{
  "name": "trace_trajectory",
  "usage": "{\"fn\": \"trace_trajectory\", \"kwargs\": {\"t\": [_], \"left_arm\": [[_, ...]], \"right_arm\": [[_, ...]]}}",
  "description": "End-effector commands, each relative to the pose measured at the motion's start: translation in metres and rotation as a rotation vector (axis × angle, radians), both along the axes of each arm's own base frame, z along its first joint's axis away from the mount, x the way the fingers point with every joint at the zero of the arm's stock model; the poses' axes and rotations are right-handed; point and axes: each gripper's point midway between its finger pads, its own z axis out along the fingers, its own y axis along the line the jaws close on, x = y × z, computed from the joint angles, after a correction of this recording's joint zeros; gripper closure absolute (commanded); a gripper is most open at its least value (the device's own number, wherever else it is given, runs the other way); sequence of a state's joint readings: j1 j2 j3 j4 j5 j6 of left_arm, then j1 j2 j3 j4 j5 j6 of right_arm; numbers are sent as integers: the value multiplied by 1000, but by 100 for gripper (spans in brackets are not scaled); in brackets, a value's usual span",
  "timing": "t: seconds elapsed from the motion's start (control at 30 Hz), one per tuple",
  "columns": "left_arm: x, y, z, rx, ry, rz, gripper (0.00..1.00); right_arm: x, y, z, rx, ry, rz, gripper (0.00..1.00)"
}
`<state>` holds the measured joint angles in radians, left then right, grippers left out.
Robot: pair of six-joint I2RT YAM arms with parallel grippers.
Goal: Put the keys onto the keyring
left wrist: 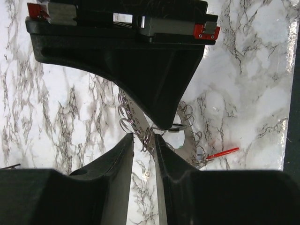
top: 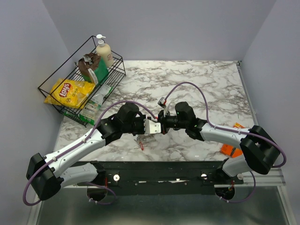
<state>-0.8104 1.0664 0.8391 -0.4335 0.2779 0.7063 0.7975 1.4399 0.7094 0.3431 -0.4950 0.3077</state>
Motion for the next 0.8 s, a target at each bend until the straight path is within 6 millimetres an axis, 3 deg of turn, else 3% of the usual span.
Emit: {"fn": "trace_trajectory", "kwargs": {"t": [0.0,0.3,0.47,0.53,0.77], "left_arm": [[-7,1,-12,18,54,-15,67],[-6,4,-19,29,57,1,72],[-4,2,-18,32,59,4,86],[-3,2,-17,32,57,5,100],[-2,0,-14,11,66,22,100]], "right_arm": [[-4,-3,-3,-1,1,-1,99],[-4,-3,-2,3,0,-2,99],[-4,-3,-2,2,-1,-5,99],[-4,-4,-2,2,-1,-5,99],[-5,-5,0,7,-8,-6,99]]}}
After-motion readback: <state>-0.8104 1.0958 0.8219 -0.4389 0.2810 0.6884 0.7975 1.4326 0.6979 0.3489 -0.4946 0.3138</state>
